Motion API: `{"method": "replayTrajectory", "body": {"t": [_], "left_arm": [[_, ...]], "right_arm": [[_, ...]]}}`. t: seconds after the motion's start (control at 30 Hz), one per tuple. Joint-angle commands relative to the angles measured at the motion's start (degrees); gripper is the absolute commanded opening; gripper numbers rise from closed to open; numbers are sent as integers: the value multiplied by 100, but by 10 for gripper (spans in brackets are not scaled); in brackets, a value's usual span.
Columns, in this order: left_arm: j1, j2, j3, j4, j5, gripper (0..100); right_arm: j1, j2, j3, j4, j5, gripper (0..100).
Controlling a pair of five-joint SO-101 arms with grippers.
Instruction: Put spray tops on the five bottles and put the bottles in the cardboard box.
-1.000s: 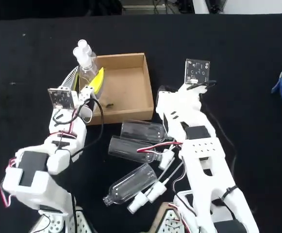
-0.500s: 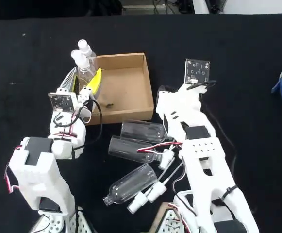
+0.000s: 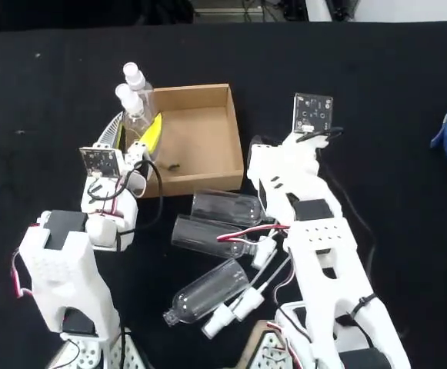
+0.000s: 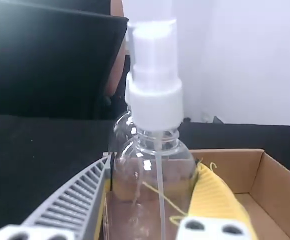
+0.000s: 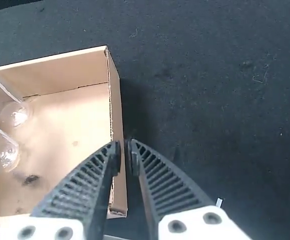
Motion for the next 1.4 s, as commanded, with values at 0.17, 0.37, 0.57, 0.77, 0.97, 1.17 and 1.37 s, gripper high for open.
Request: {"method": "replayTrajectory", "body": {"t": [0.17, 0.37, 0.57, 0.77, 0.97, 1.17, 1.37], "left_arm": [[-13, -26, -708, 580, 0, 33], [-13, -18, -734, 589, 0, 33], [-22, -18, -690, 580, 0, 33], [-13, -18, -690, 589, -9, 34], [-48, -9, -681, 589, 9, 162], [-75, -9, -681, 589, 9, 219], [-75, -9, -681, 589, 9, 224]], "right_arm": [[97, -84, -66, -158, -35, 15], [97, -92, -84, -158, -35, 15], [97, -92, -84, -158, -35, 15], [97, -92, -84, -158, -35, 15], [97, -92, -84, -158, -26, 15], [97, -92, -84, -158, -26, 15], [97, -92, -84, -158, -18, 15]]}}
